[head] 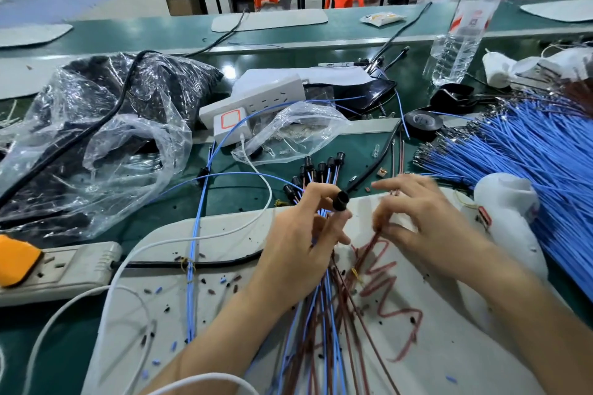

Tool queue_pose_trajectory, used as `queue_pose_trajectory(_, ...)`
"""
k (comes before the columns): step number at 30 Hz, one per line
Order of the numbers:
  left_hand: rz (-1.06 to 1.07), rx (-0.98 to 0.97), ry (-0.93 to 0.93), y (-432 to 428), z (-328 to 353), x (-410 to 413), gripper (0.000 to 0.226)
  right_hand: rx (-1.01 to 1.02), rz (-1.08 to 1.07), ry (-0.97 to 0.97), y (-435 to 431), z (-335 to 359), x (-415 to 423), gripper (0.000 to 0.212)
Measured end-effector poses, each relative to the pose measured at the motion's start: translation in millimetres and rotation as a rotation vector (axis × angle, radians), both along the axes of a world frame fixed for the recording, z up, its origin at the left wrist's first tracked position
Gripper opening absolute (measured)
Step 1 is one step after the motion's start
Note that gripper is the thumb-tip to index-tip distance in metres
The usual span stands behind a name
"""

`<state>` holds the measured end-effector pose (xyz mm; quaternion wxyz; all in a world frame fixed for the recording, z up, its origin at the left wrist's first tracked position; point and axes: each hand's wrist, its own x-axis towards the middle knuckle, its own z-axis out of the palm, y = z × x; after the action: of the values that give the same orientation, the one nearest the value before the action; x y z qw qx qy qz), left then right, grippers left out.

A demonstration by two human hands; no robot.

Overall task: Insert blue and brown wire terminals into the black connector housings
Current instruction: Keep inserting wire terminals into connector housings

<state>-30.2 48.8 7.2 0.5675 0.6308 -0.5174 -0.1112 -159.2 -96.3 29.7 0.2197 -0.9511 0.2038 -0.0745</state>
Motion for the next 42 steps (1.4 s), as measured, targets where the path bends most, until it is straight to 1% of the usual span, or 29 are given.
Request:
queue_pose_trajectory(2, -0.009, 0.013, 0.010, 0.1, 0.3, -0.5, 0.012, -0.009, 0.011, 0.007, -1.9, 1.5, 0.0, 0.019)
queue_pose_trajectory(4, -0.011, 0.017, 0.018, 0.3, 0.6, -0.1, 0.013, -0.020, 0.023, -0.028, -1.6, 0.5, 0.7, 0.013)
queue_pose_trajectory(6, -0.030, 0.026, -0.013, 0.4, 1.5, 0.2, 0.015, -0.027, 0.008, -0.150, 1.7, -1.1, 1.6, 0.009)
queue_pose_trajectory(9, -0.064, 0.055, -0.111, 0.4, 2.8, -2.6, 0.023, -0.091, -0.056, -0.395, 8.5, 1.8, 2.8, 0.005)
queue_pose_trajectory(11, -0.102, 0.070, -0.110, 0.1, 1.3, -6.0, 0.022, -0.065, -0.060, -0.486, 10.6, 2.3, 2.7, 0.005)
queue_pose_trajectory(14, -0.122, 0.090, -0.132, -1.0, -0.8, -9.2, 0.021, 0.109, -0.079, -0.522, 13.2, 0.5, 3.3, 0.009)
queue_pose_trajectory(16, -0.121, 0.104, -0.143, -1.7, -1.0, -8.2, 0.021, 0.232, -0.149, -0.580, 12.4, -1.4, 3.8, 0.017)
queue_pose_trajectory(19, -0.131, 0.135, -0.166, -1.3, -1.0, -7.2, 0.021, 0.392, -0.314, -0.783, 5.1, -0.3, 2.0, 0.030)
queue_pose_trajectory(22, -0.155, 0.148, -0.191, -1.1, -1.4, -9.1, 0.023, 0.525, -0.453, -1.010, -4.0, 3.8, -0.8, 0.028)
queue_pose_trajectory(24, -0.153, 0.136, -0.192, -1.4, -1.6, -9.6, 0.021, 0.696, -0.480, -1.130, -4.4, 6.3, 0.0, 0.024)
queue_pose_trajectory(26, -0.136, 0.132, -0.190, -1.8, -1.9, -9.2, 0.021, 0.908, -0.456, -1.208, 0.8, 9.1, 2.4, 0.024)
queue_pose_trajectory(28, -0.119, 0.129, -0.178, -2.3, -2.9, -8.8, 0.022, 1.137, -0.409, -1.216, 7.3, 9.4, 4.7, 0.028)
queue_pose_trajectory(29, -0.109, 0.121, -0.171, -2.7, -3.5, -8.9, 0.022, 1.215, -0.394, -1.161, 11.0, 8.4, 6.4, 0.025)
queue_pose_trajectory(30, -0.095, 0.111, -0.164, -3.0, -3.7, -8.8, 0.022, 1.248, -0.370, -1.061, 14.5, 6.3, 8.6, 0.021)
queue_pose_trajectory(32, -0.071, 0.092, -0.135, -3.2, -4.2, -9.0, 0.024, 1.191, -0.316, -0.825, 20.9, 0.7, 12.5, 0.010)
queue_pose_trajectory(33, -0.067, 0.088, -0.123, -3.1, -4.6, -8.8, 0.025, 1.154, -0.301, -0.753, 23.2, -1.6, 13.9, 0.005)
queue_pose_trajectory(34, -0.066, 0.087, -0.119, -3.2, -4.8, -8.7, 0.026, 1.124, -0.300, -0.727, 23.9, -4.0, 14.3, 0.008)
queue_pose_trajectory(36, -0.066, 0.091, -0.114, -3.4, -4.1, -8.8, 0.026, 1.095, -0.325, -0.748, 23.5, -4.3, 13.4, 0.012)
queue_pose_trajectory(40, -0.031, 0.078, -0.077, -3.8, -3.5, -6.8, 0.021, 1.087, -0.372, -0.795, 24.0, -5.6, 11.6, 0.010)
queue_pose_trajectory(42, -0.015, 0.088, -0.073, -3.6, -3.8, -6.4, 0.023, 1.080, -0.380, -0.814, 26.1, -7.2, 12.7, 0.011)
